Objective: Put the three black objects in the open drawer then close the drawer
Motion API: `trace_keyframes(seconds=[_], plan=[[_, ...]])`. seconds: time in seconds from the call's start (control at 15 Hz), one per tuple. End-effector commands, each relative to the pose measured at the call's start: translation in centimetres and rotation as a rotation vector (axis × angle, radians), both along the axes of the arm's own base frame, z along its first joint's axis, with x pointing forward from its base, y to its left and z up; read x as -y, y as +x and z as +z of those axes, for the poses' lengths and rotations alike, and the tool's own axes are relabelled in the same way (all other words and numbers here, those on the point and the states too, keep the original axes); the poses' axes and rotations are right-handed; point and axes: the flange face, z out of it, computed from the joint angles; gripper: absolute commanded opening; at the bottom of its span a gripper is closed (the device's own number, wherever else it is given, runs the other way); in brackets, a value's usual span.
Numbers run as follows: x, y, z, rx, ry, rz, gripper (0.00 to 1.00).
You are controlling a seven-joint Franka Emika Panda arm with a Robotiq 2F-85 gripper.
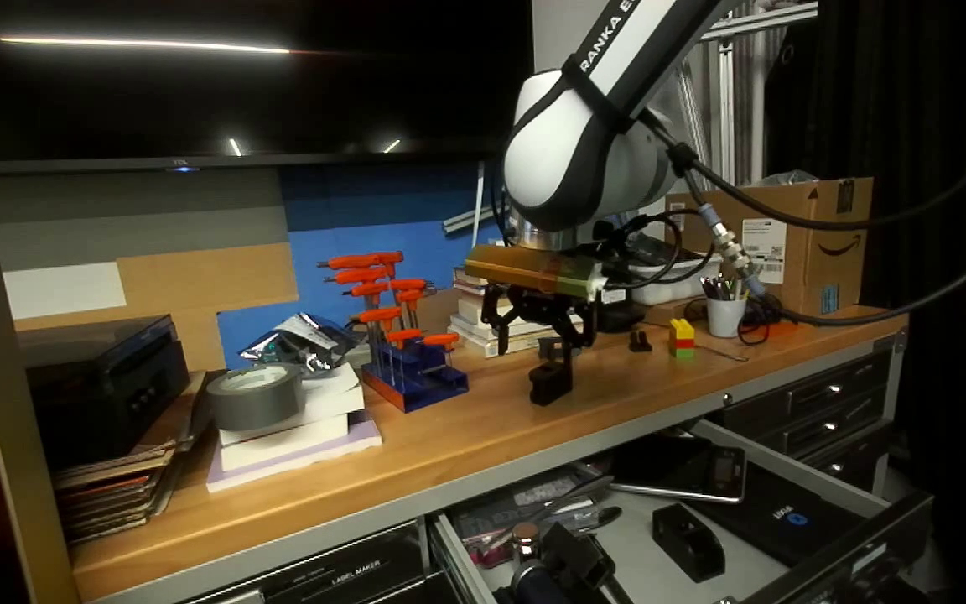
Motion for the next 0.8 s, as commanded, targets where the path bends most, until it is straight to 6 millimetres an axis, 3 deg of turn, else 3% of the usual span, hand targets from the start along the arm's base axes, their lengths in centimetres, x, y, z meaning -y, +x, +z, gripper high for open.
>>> trace_keyframes(seconds=[0.0,0.33,0.73], plan=[[-1.5,3.6,-0.5,0.026,0.039,-0.124,1.00],[-0.6,6.7,-2.4,0.058,-0.014,-0.258,1.00],[2.1,8.8,-4.7,0.061,-0.061,-0.348,1.00]])
